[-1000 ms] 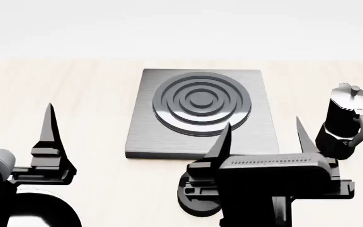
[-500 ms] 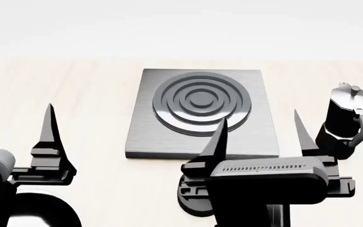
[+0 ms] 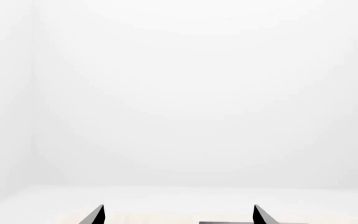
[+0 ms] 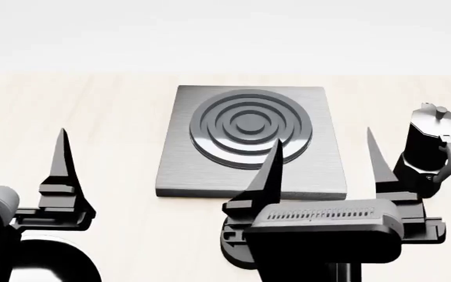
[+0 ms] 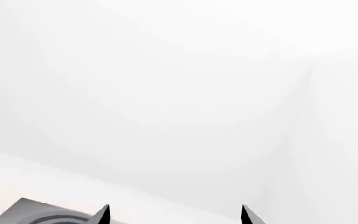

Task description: Turn on the stove.

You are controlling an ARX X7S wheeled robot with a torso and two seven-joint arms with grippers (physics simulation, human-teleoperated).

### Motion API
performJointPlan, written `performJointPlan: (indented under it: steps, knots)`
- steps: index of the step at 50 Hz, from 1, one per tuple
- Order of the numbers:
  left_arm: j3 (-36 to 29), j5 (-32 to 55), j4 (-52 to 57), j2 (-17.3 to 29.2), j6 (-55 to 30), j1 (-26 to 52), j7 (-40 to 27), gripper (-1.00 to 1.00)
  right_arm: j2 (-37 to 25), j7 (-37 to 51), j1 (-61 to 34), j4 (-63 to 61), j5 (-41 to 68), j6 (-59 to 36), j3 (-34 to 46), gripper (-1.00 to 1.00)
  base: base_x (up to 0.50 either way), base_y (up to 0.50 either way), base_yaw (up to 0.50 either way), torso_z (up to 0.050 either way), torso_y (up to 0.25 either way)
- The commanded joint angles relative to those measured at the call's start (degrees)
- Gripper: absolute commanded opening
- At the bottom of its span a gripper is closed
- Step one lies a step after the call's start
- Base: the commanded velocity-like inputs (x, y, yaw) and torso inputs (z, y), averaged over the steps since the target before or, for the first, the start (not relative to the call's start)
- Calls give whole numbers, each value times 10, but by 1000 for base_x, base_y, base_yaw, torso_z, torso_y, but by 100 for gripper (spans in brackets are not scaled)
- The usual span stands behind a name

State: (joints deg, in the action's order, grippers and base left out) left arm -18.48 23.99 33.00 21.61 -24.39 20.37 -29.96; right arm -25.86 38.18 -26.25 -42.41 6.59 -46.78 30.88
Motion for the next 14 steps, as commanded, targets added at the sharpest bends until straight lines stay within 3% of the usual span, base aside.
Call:
performJointPlan:
  steps: [1, 14]
  knots:
    - [-1, 1, 3, 1, -1, 1, -2, 100, -3, 3, -6, -10, -8, -11, 8, 100, 0, 0, 0, 0, 0]
    - [-3, 2, 10, 4, -3, 1, -5, 100, -3, 5, -8, -17, -10, -15, 12, 100, 0, 0, 0, 0, 0]
